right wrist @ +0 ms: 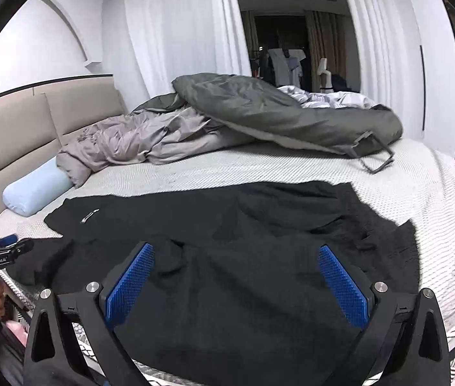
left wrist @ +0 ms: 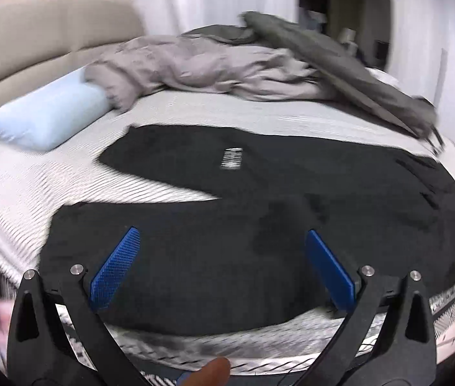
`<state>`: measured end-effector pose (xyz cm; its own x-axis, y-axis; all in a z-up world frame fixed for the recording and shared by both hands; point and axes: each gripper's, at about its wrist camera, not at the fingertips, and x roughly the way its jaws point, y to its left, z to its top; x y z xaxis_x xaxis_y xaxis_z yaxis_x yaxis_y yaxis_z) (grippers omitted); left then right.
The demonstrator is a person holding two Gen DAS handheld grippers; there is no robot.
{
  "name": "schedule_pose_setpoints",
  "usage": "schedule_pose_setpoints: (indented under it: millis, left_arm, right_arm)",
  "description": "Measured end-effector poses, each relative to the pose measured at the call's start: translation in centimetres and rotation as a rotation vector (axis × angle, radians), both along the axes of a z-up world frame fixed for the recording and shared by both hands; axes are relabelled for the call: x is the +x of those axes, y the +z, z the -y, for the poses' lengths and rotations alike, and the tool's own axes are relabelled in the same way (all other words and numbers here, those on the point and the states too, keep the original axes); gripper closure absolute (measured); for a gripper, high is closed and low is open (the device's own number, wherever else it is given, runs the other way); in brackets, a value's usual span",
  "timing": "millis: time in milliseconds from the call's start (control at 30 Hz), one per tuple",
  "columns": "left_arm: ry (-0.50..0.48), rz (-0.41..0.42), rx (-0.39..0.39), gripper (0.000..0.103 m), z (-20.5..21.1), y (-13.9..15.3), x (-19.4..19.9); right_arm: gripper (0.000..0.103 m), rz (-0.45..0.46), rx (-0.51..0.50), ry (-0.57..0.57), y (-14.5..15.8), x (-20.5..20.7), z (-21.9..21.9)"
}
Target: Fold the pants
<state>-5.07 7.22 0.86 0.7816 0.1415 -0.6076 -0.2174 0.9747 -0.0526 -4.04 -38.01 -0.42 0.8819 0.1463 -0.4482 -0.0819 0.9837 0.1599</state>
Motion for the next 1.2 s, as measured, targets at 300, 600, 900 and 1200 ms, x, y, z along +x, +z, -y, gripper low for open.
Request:
schedule_pose_setpoints:
  millis: [300, 600, 900, 1200]
  left_arm:
    - [0.227, 0.023, -0.223, 0.003, -12.0, -1.7, -8.0]
    - [0.236, -0.046, -0.484, 0.036, -17.2, -7.6, -10.7]
    - [0.306, -0.067, -0.606, 0.04, -20.5, -10.3, -6.7]
    - [0.402, 0.013, -0.337, 0.089, -20.2, -6.1, -3.5]
  right_arm:
    - [0.0, -0.013, -0.066, -0.012, 0.8, -2.4, 2.6]
    - [0.0, -0.074, 0.051, -0.067, -2.6, -4.0, 3.9]
    - [0.0, -0.146, 0.183, -0.151, -5.9, -4.4, 6.1]
    - [0.0, -0.178, 0.23, -0.236, -7.9, -5.0, 9.0]
